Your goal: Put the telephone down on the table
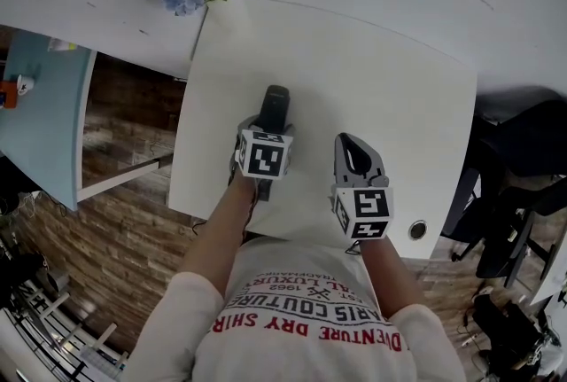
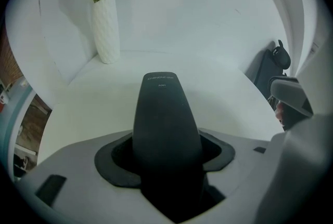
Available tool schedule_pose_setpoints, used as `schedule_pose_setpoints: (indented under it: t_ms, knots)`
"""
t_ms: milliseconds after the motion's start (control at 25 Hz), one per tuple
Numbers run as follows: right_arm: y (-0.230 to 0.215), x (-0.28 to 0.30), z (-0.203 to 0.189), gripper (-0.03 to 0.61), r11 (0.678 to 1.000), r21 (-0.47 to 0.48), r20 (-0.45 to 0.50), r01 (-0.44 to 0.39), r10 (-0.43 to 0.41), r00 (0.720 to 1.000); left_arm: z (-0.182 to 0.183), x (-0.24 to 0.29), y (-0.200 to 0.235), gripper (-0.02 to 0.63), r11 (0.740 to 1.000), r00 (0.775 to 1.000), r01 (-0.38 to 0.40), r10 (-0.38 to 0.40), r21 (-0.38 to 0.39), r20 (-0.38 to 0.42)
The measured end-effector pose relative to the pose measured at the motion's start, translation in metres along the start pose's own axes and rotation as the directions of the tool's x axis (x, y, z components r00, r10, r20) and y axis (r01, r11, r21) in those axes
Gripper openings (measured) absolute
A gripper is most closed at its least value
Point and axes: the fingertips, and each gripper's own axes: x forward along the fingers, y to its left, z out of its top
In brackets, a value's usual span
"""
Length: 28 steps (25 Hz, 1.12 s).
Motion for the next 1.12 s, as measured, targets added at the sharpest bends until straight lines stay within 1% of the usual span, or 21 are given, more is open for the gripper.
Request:
schedule_pose_setpoints:
  t_ms: [80, 120, 240, 280, 320, 440, 560, 640, 720, 760, 800, 840, 880, 960, 1040, 1120]
  knots:
    - [0.004, 0.002, 0.003, 0.025, 1.0, -0.005, 0.005, -0.007, 0.007, 1.0, 0.0, 0.0, -0.002, 0.301, 1.0, 1.0, 0.002, -0.002, 0.008, 0.0]
    - [0.006, 0.002, 0.003, 0.025, 1.0, -0.007, 0.007, -0.01, 0.01, 1.0, 0.001, -0.001, -0.002, 0.302, 1.0, 1.0, 0.01, -0.01, -0.003, 0.013]
    - [0.01, -0.001, 0.005, 0.025, 1.0, -0.014, 0.005, -0.012, 0.012, 1.0, 0.011, -0.011, -0.002, 0.339, 0.995, 0.995, 0.054, -0.047, -0.078, 0.084]
    - [0.01, -0.002, 0.005, 0.025, 1.0, -0.018, 0.003, -0.012, 0.012, 1.0, 0.014, -0.014, -0.002, 0.347, 0.994, 0.993, 0.066, -0.056, -0.09, 0.1]
    - [0.011, -0.002, 0.005, 0.026, 1.0, -0.02, 0.001, -0.01, 0.01, 1.0, 0.017, -0.017, -0.002, 0.35, 0.994, 0.992, 0.068, -0.059, -0.085, 0.112]
    - [0.011, -0.003, 0.004, 0.025, 1.0, -0.007, -0.004, -0.005, 0.005, 1.0, 0.022, -0.027, -0.005, 0.354, 0.998, 0.989, 0.059, -0.054, -0.029, 0.139]
    - [0.013, -0.008, 0.007, 0.025, 1.0, -0.003, 0.007, 0.007, -0.007, 1.0, 0.029, -0.041, -0.011, 0.354, 0.997, 0.98, 0.059, -0.051, -0.039, 0.193]
    - [0.019, -0.014, 0.014, 0.025, 1.0, -0.014, 0.027, 0.005, -0.005, 1.0, 0.037, -0.056, -0.011, 0.354, 0.998, 0.968, 0.038, -0.025, -0.046, 0.251]
    - [0.024, -0.021, 0.02, 0.025, 1.0, -0.011, 0.044, 0.001, -0.001, 0.999, 0.04, -0.073, -0.011, 0.348, 0.999, 0.957, 0.006, 0.006, -0.043, 0.291]
    - [0.026, -0.026, 0.021, 0.025, 1.0, -0.006, 0.051, 0.001, -0.001, 0.999, 0.04, -0.081, -0.011, 0.295, 0.999, 0.952, -0.018, 0.028, -0.038, 0.304]
    - [0.028, -0.031, 0.023, 0.025, 1.0, -0.002, 0.058, 0.003, -0.003, 0.998, 0.04, -0.09, -0.01, 0.195, 0.998, 0.947, -0.046, 0.054, -0.03, 0.318]
    - [0.029, -0.035, 0.025, 0.025, 1.0, 0.0, 0.066, 0.006, -0.006, 0.998, 0.041, -0.099, -0.011, 0.122, 0.997, 0.939, -0.071, 0.074, -0.021, 0.335]
    - [0.03, -0.04, 0.028, 0.025, 1.0, 0.001, 0.077, 0.011, -0.011, 0.997, 0.043, -0.107, -0.012, 0.063, 0.996, 0.932, -0.085, 0.084, -0.012, 0.352]
    - [0.032, -0.049, 0.035, 0.025, 1.0, 0.001, 0.1, 0.023, -0.023, 0.995, 0.046, -0.121, -0.017, 0.038, 0.997, 0.922, -0.078, 0.072, 0.0, 0.38]
    - [0.035, -0.059, 0.04, 0.025, 0.999, 0.002, 0.12, 0.037, -0.037, 0.992, 0.046, -0.133, -0.024, 0.028, 0.998, 0.914, -0.057, 0.047, 0.012, 0.402]
    - [0.038, -0.07, 0.046, 0.025, 0.999, 0.003, 0.145, 0.054, -0.054, 0.988, 0.046, -0.147, -0.033, 0.025, 0.998, 0.902, -0.043, 0.022, 0.04, 0.431]
